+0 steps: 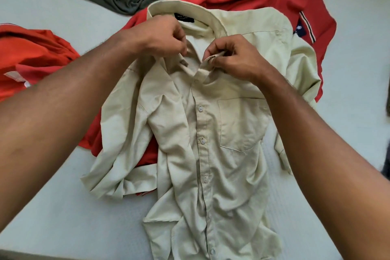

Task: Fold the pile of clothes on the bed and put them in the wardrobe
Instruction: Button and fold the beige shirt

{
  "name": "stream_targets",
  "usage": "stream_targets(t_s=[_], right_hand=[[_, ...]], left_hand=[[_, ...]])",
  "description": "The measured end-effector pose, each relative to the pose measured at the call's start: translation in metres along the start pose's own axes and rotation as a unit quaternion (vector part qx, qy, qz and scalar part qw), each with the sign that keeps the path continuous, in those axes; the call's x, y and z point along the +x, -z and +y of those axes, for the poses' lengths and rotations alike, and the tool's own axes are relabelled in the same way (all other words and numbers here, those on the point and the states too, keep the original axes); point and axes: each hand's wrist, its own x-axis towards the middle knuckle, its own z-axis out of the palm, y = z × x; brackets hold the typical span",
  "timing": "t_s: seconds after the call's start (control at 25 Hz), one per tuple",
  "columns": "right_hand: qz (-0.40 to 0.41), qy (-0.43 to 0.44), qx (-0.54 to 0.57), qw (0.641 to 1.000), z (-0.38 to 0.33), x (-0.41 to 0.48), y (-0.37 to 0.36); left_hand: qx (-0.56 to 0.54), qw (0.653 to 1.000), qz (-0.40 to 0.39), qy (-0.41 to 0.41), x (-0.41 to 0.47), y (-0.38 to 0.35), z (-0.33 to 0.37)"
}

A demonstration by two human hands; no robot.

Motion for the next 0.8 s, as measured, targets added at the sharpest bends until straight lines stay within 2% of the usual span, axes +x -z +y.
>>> stream_targets(t_s=[0.08, 0.16, 0.24, 0.32, 0.4, 0.52, 0.6, 0.68, 0.8], right_hand=[[-0.03, -0.009, -0.039, 0.999, -0.001, 0.0, -0.007], [-0.024, 0.0, -0.103, 0.994, 0.003, 0.004, -0.012], [-0.002, -0.001, -0.106, 0.994, 0.005, 0.007, -0.015], [0.036, -0.004, -0.092, 0.995, 0.006, 0.009, -0.019], [0.069, 0.005, -0.096, 0.993, 0.007, 0.011, -0.025], [0.099, 0.035, -0.09, 0.99, 0.007, 0.015, -0.031], [0.119, 0.048, -0.058, 0.99, 0.008, 0.02, -0.034], [0.161, 0.052, -0.054, 0.984, 0.011, 0.024, -0.035], [0.198, 0.05, -0.055, 0.977, 0.02, 0.026, -0.036]], left_hand=[[0.012, 0.999, 0.036, -0.019, 0.0, -0.005, -0.002], [-0.018, 0.999, 0.028, -0.03, -0.001, -0.007, -0.005], [-0.037, 0.999, 0.0, -0.04, -0.003, -0.006, -0.008], [0.078, 0.993, 0.0, -0.092, -0.001, -0.006, -0.01], [0.161, 0.977, 0.045, -0.135, 0.002, -0.006, -0.009], [0.107, 0.99, 0.038, -0.079, 0.002, 0.003, -0.003], [0.031, 0.999, 0.019, -0.04, 0.005, 0.009, -0.004], [-0.032, 0.999, 0.025, -0.021, 0.01, 0.009, -0.004], [-0.113, 0.992, 0.015, 0.056, 0.019, -0.014, -0.006]])
